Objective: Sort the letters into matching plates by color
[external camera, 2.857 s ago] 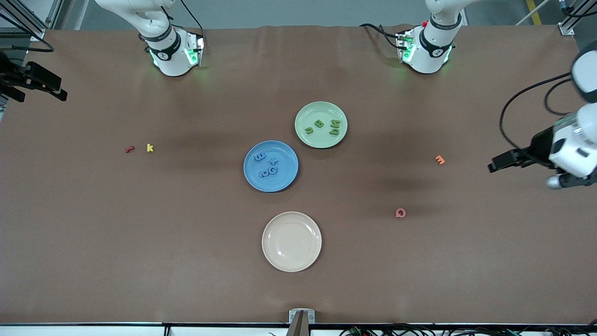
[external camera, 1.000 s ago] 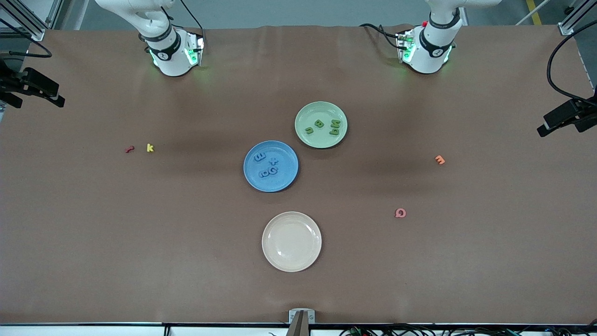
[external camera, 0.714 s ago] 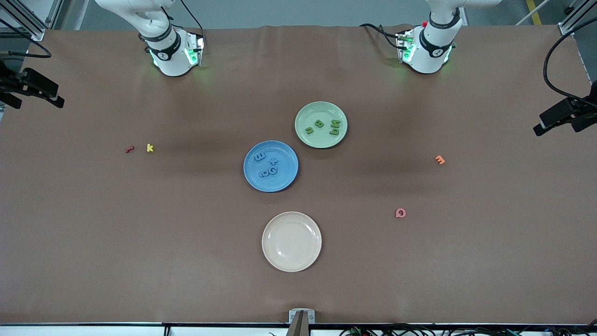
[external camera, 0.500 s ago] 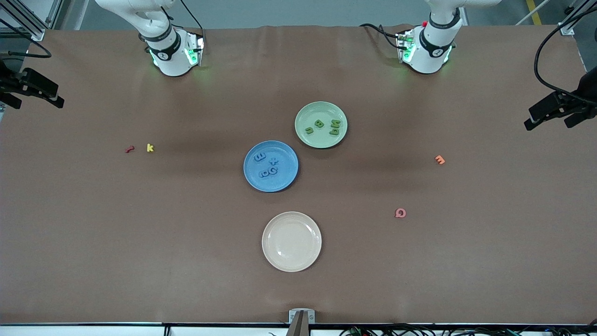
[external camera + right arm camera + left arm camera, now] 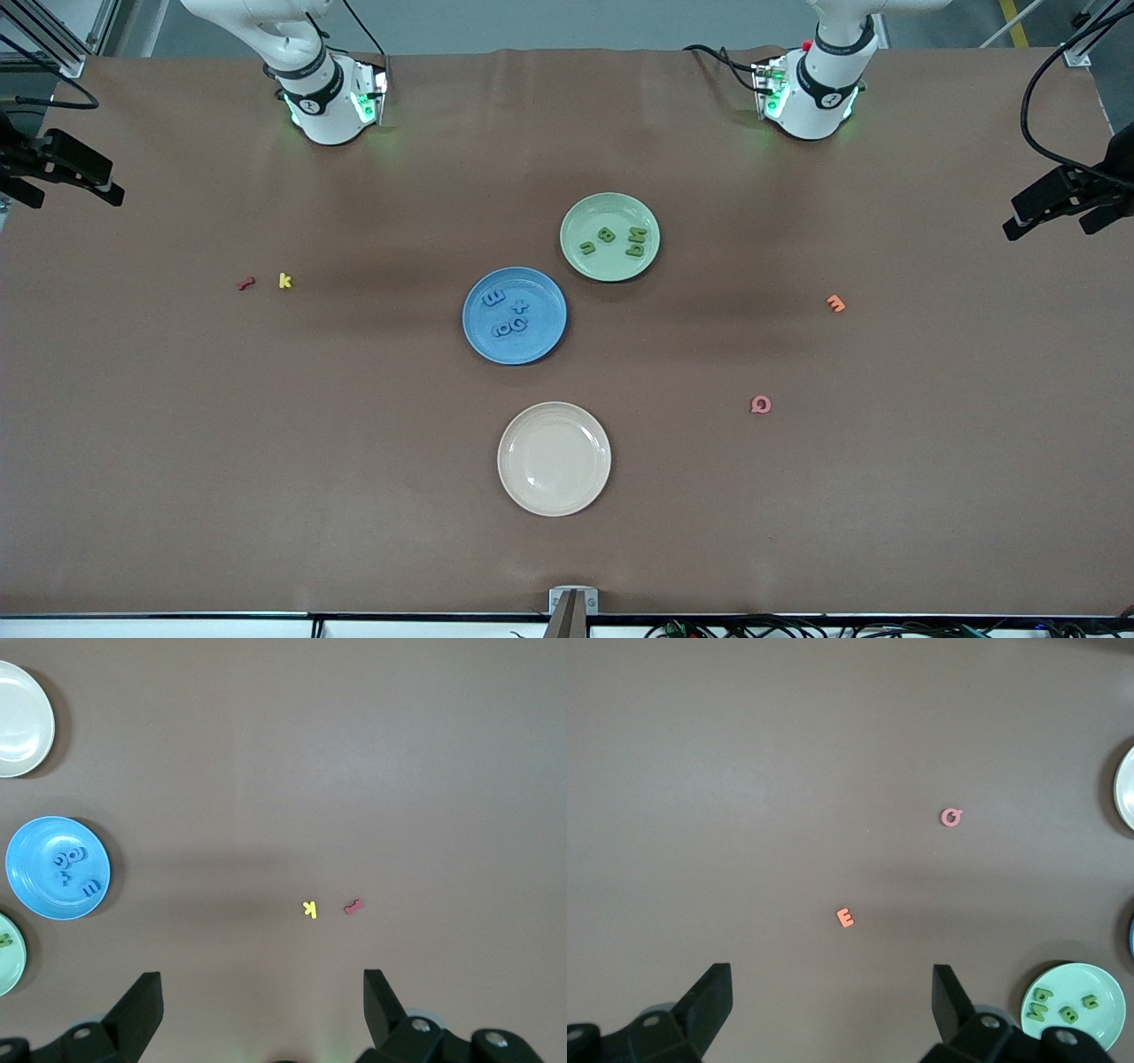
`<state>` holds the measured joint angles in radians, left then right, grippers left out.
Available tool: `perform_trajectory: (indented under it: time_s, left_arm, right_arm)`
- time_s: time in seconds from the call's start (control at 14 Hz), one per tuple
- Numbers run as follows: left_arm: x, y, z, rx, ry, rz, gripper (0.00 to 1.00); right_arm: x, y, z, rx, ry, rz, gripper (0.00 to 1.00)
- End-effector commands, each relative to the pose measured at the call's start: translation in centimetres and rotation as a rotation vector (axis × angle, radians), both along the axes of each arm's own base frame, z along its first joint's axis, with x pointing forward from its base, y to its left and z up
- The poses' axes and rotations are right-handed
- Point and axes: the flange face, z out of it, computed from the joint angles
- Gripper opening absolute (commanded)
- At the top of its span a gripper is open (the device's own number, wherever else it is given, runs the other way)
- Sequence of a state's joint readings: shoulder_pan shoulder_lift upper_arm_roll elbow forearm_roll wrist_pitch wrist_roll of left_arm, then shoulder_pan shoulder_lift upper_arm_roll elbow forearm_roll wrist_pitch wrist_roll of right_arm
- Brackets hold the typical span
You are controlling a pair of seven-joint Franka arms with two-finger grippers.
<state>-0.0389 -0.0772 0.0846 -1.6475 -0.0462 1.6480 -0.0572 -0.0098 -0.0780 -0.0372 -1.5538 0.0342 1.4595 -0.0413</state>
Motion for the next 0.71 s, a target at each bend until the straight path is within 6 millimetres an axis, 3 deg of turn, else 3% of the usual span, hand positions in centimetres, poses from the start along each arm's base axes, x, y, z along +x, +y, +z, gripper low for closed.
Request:
perform_trajectory:
  time_s: [0.0, 0.36, 0.64]
  left_arm:
    - [-0.7, 0.4, 0.4, 0.022, -0.010, -0.015, 0.99]
    - [-0.7, 0.4, 0.6, 0.022, -0.013, -0.018, 0.99]
    - [-0.9, -1.4, 0.8, 0.024, -0.007, -0.053, 0.99]
  right_arm:
    - [-0.1, -0.3, 0.8, 0.006, -0.020, -0.006, 1.00]
    - [0.0, -0.4, 0.9, -0.010, -0.034, -0.005, 1.00]
    - [-0.1, -0.6, 0.8, -0.029, -0.023, -0.007, 1.00]
